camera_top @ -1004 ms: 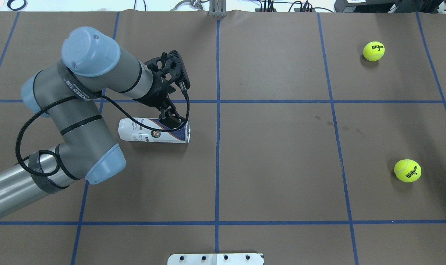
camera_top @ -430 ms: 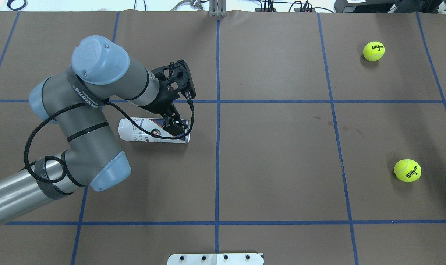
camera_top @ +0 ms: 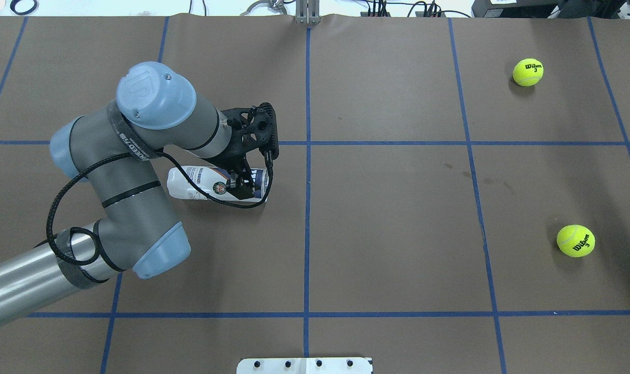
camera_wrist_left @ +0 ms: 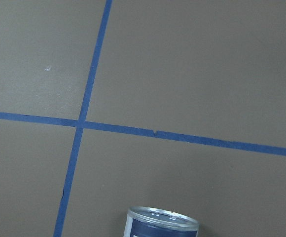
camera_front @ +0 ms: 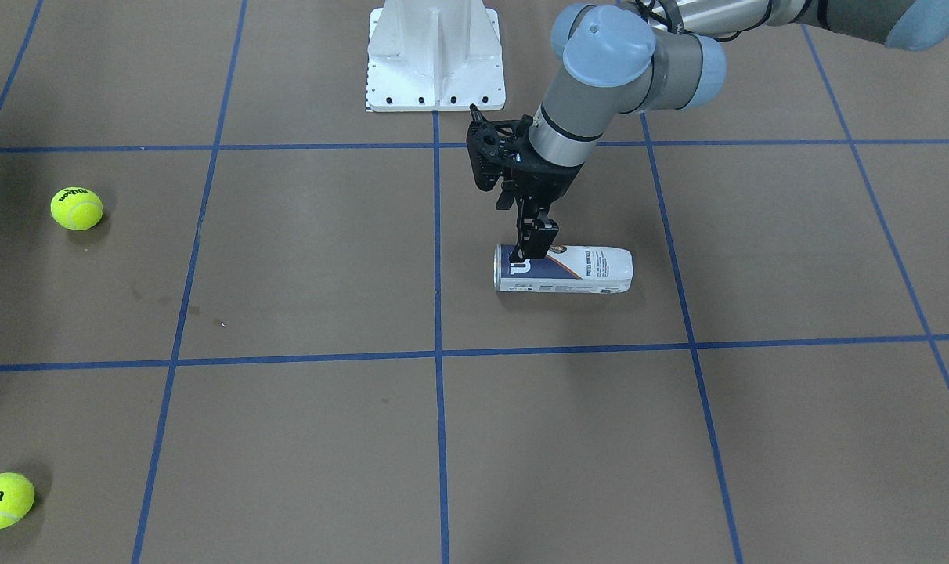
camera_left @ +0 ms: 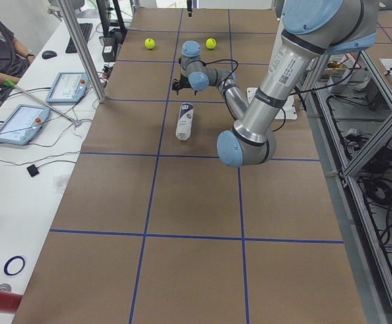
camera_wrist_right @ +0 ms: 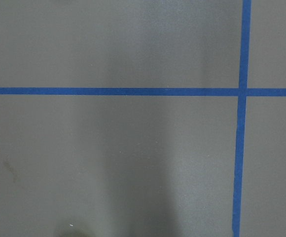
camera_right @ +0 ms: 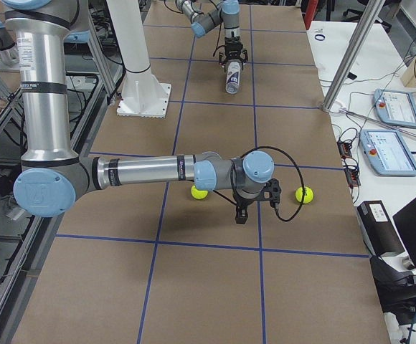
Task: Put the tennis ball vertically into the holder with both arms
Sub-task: 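Close the left gripper on the can's open end and lift it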
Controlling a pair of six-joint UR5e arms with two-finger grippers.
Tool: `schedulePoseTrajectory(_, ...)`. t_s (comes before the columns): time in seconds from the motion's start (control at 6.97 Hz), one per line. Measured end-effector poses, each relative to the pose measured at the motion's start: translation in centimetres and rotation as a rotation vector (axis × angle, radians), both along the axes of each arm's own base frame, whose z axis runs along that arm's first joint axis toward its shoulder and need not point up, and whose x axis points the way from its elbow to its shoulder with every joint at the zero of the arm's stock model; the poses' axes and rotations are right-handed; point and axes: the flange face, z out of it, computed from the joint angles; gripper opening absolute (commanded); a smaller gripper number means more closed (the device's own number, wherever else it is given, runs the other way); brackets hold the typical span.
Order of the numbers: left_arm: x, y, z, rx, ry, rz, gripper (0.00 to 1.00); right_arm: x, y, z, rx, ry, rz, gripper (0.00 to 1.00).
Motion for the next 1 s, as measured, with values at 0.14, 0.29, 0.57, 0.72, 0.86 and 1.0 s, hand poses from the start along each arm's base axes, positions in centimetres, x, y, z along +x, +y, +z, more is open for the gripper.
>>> schedulePoseTrajectory(0.14, 0.9, 0.5, 0.1, 0.055, -0.028, 0.014, 0.99, 0.0, 0.0, 0.1, -0.004, -0.003, 0.001, 0.99)
schedulePoseTrajectory(0.29, 1.5, 0.8, 0.0, 0.092, -0.054, 0.025, 0.99, 0.0, 0.0, 0.1, -0.004, -0.003, 0.001, 0.99)
schedulePoseTrajectory(0.57, 3.2, 1.5, -1.3, 0.127, -0.116, 0.023, 0.99, 0.0, 0.0, 0.2, -0.007, -0.004, 0.002, 0.99)
schedulePoseTrajectory(0.72, 4.6, 1.9, -1.3, 0.143, -0.149, 0.015, 0.99, 0.0, 0.3, 0.4, -0.012, -0.009, 0.002, 0.99)
schedulePoseTrajectory(0.86, 5.9, 1.9, -1.0, 0.151, -0.179, 0.006, 0.99, 0.1, 0.8, 0.7, -0.017, -0.019, 0.002, 0.99)
schedulePoseTrajectory(1.0, 6.9, 1.7, -0.3, 0.151, -0.206, 0.0, 1.0, 0.2, 1.1, 0.7, -0.016, -0.026, 0.004, 0.99)
